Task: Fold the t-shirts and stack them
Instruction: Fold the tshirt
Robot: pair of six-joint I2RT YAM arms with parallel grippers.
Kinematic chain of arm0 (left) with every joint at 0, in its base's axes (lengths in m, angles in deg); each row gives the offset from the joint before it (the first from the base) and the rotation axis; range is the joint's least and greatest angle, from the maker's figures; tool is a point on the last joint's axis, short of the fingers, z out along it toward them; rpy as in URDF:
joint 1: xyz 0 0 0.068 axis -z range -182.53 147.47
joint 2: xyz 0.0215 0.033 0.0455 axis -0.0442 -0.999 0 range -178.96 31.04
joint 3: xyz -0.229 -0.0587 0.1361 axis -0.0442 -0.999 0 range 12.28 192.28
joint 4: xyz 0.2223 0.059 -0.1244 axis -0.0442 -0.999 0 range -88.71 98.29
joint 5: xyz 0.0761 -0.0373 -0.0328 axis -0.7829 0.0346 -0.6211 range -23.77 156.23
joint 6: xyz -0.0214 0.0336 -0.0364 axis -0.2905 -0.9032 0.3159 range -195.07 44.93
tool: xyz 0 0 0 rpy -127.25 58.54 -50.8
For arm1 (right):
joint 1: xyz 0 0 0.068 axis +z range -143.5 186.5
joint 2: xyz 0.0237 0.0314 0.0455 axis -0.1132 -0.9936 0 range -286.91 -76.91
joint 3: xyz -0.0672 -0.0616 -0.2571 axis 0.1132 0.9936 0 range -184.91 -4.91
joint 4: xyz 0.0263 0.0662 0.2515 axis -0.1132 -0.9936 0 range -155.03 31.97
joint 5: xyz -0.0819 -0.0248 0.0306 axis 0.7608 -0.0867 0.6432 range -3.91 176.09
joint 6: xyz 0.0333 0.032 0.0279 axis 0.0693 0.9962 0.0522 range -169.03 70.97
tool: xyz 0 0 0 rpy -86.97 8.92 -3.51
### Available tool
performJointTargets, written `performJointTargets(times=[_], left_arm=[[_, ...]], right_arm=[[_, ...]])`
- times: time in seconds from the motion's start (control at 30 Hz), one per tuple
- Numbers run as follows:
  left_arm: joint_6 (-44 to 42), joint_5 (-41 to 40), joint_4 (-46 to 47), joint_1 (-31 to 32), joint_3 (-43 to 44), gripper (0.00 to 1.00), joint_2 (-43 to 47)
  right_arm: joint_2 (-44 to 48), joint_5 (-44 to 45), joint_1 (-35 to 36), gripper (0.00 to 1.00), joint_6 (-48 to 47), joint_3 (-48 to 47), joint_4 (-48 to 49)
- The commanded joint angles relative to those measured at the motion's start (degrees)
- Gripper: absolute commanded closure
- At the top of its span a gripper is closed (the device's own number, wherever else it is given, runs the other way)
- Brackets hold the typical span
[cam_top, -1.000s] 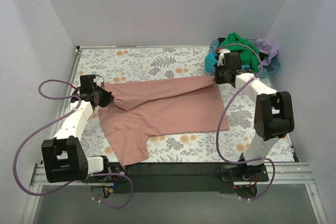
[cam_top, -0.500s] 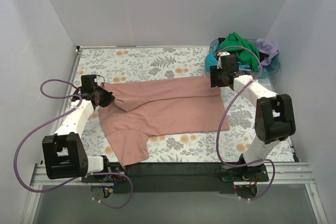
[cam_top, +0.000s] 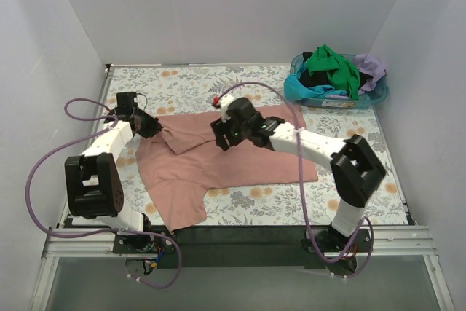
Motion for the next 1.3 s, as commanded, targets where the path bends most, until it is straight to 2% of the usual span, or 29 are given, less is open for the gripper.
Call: performJointTargets(times=[0.0,0.13,0.33,0.43,0.83,0.93,1.03,1.07,1.27], left_arm=[[-0.9,3.6,2.9,-0.7,4.6,1.0,-3.8],[-1.4,5.6,3.8,-1.0,8.0,1.0,-9.6],[-2.0,8.1,4.5,-1.9,11.1,1.0,-14.9],[-2.1,9.5,4.5,-2.2,11.7,1.0,-16.9],[-2.4,9.7,5.1,-2.6,10.6,1.0,-16.6],[-2.4,9.8,4.9,-2.9,10.5,1.0,-16.5],[-2.4,9.8,4.9,-3.0,10.1,1.0,-16.2],[-2.4,9.8,4.9,-3.0,10.0,1.0,-16.0],[-2.5,10.4,4.5,-3.2,9.7,1.0,-14.8]], right_arm=[[-6.8,-0.7,5.5,0.31,0.1,-8.7,5.5],[-18.4,-0.7,9.5,0.32,1.3,-18.6,5.5],[-29.1,-0.7,11.9,0.34,2.4,-31.1,5.8],[-32.4,3.1,12.4,0.35,3.0,-33.4,5.9],[-40.0,6.8,12.5,0.4,4.0,-39.4,6.0],[-40.3,9.3,12.8,0.46,3.6,-38.8,5.9],[-39.7,11.3,13.1,0.57,4.2,-37.6,6.0],[-39.5,11.9,13.2,0.68,4.3,-37.4,6.1],[-36.9,10.6,13.6,0.86,2.8,-37.9,6.2]])
